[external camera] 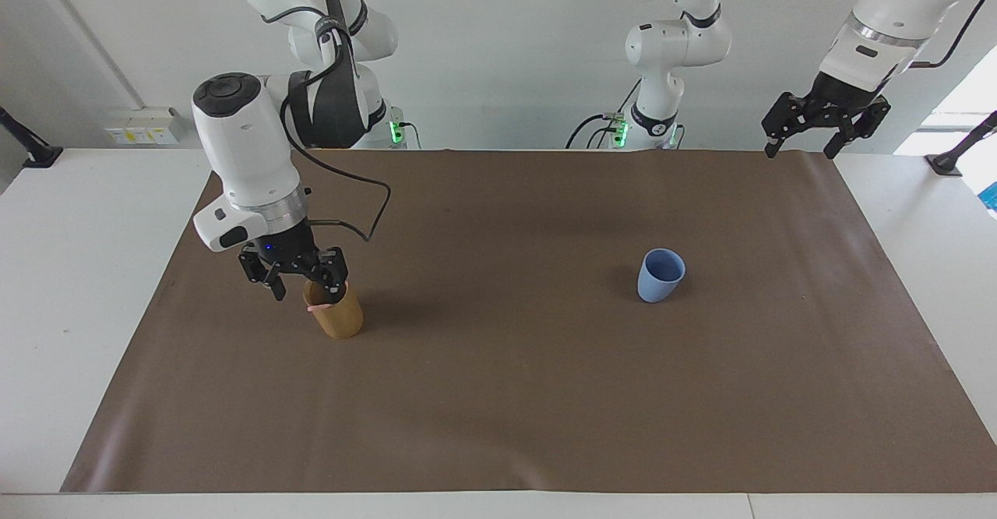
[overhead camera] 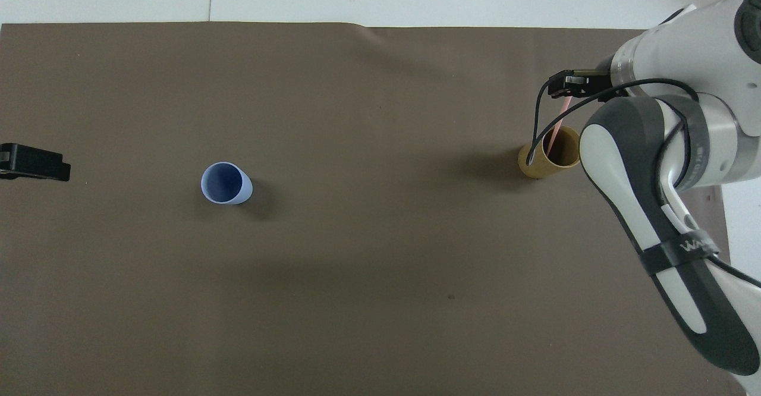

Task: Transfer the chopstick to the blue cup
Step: 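Reach the right gripper down to the pink chopstick in the tan cup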

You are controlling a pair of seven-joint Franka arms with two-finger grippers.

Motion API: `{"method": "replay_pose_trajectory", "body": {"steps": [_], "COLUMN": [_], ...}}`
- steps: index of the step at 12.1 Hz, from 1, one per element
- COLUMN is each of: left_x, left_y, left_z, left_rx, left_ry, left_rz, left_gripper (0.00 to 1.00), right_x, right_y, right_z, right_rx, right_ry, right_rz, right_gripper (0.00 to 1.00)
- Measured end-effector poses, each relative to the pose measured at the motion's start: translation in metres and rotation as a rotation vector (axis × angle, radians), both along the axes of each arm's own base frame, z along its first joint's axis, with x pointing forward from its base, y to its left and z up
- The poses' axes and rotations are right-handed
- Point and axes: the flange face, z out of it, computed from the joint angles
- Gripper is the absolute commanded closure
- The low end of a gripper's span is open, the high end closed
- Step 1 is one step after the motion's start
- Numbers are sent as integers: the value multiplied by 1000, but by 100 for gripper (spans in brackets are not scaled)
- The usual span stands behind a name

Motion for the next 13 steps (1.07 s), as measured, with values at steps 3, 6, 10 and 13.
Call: {"method": "replay_pose_trajectory", "body": {"steps": [3,6,10,13], "left_x": [0,0,0,0], "left_y": [0,0,0,0], "left_z": [0,0,0,0], "left_rx": [0,0,0,0], "left_ry": [0,0,0,0], "left_rz": [0,0,0,0], "left_gripper": [0,0,0,0], "right_x": [1,0,1,1], "right_y": [-2,-2,-2,-2], "right_z": [-8,-11,-11,-12], "right_rx": [-15,-16,-9,-4], "right_ry": [5,8,-1,-1], "right_rz": [66,71,68,67], "right_gripper": [51,52,58,58]}}
